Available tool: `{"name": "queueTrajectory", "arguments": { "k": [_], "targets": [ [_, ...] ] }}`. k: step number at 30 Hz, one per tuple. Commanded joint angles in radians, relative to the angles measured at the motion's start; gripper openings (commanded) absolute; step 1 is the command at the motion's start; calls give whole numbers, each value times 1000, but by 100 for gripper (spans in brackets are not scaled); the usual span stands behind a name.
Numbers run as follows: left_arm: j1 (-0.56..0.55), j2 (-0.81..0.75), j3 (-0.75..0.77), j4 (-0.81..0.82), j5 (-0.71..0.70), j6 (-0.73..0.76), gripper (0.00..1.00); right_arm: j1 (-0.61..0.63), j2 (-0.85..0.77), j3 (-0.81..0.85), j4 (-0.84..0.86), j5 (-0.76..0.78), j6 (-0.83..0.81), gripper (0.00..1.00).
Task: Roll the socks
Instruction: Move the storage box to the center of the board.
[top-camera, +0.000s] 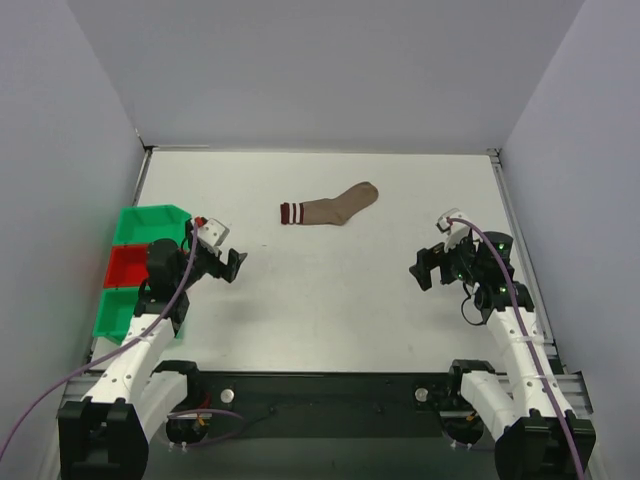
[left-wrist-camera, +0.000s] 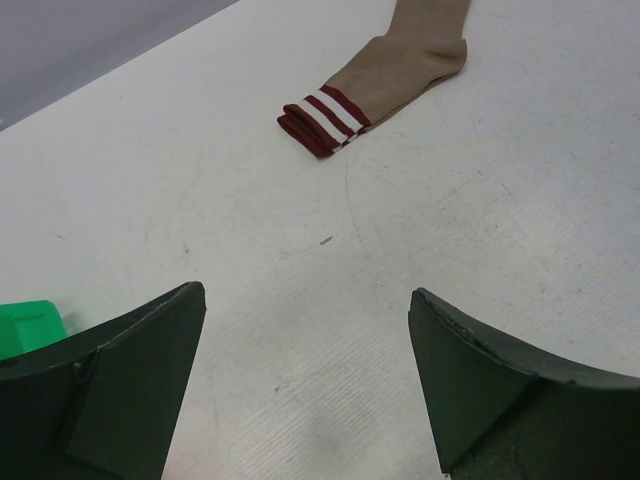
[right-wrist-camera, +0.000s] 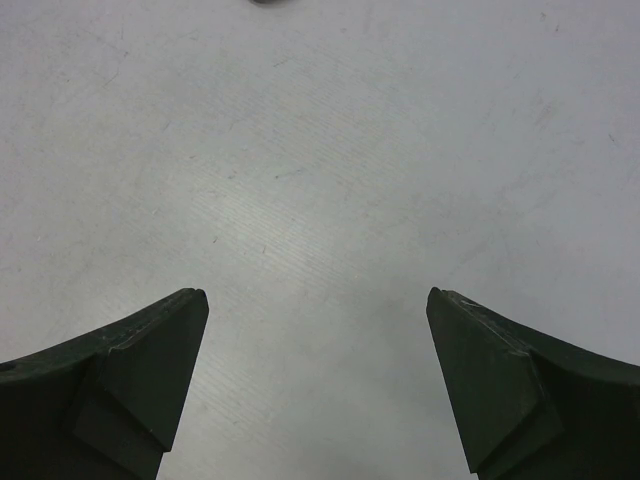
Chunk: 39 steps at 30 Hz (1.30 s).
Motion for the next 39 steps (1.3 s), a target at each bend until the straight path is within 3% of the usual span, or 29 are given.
{"name": "queueTrajectory", "arguments": {
  "k": [1,32,39],
  "targets": [
    [8,-30,-10,10,-41,-25,95,-4,4,21,26,-25,0,100],
    [4,62,31,-45,0,38,97,-2,90,62,-47,-71,-58,100],
    [-18,120,112,-111,0,90,97,39,185,196,-157,-55,-138,100]
  ]
}}
